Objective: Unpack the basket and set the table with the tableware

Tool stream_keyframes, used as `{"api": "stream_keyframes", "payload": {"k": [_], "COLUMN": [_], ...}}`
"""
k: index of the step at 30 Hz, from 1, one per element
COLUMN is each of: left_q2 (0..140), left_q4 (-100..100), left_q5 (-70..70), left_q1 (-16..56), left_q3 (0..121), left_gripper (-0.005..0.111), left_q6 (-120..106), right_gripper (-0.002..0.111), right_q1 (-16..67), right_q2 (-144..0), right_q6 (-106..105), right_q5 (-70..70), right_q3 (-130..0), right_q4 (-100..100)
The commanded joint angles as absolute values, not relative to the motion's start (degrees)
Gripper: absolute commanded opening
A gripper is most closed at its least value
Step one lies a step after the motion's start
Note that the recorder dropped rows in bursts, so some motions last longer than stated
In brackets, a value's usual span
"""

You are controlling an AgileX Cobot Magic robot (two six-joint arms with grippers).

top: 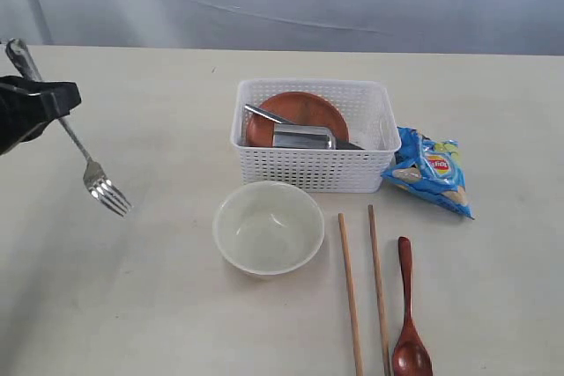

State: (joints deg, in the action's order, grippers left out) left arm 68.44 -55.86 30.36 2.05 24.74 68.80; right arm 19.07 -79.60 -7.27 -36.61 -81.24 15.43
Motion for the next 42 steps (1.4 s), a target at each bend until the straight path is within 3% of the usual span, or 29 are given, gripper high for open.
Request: {"api": "stream_keyframes", "payload": {"k": [1,5,12,18,29,42], "left_q2": [66.59,66.71,67.07,75.75,98.30,108.56], "left_q4": [-57.96,-61.05,-99.92,-99.95,-99.95,-99.95], "left_q5": [28.29,29.60,45.78,55.64,67.36,55.58], "left_q1": [2.49,2.49,2.49,2.49,2.49,2.49], "left_q3": [25.53,25.06,30.35,38.25,41.83,39.34], "left_gripper": [0.000,0.000,0.000,0.000,0.000,0.000], "left_q6": [73.75,74.76,108.79,112.93,103.54,102.15], "right_gripper": [0.057,0.057,0.057,0.057,0.057,0.057], "right_q1": [18.85,18.85,18.85,18.85,18.85,18.85], "right_q2": [-79.76,-79.76,-79.76,-79.76,-79.76,-79.76], "right_q6": [-7.14,-7.14,-7.14,-7.14,-7.14,-7.14], "right_q5": [-36.35,-36.35,-36.35,-36.35,-36.35,-36.35], "right_q3": [-81.13,-81.13,-81.13,-81.13,-81.13,-81.13], "right_q4": [15.29,15.29,15.29,15.29,15.29,15.29]}}
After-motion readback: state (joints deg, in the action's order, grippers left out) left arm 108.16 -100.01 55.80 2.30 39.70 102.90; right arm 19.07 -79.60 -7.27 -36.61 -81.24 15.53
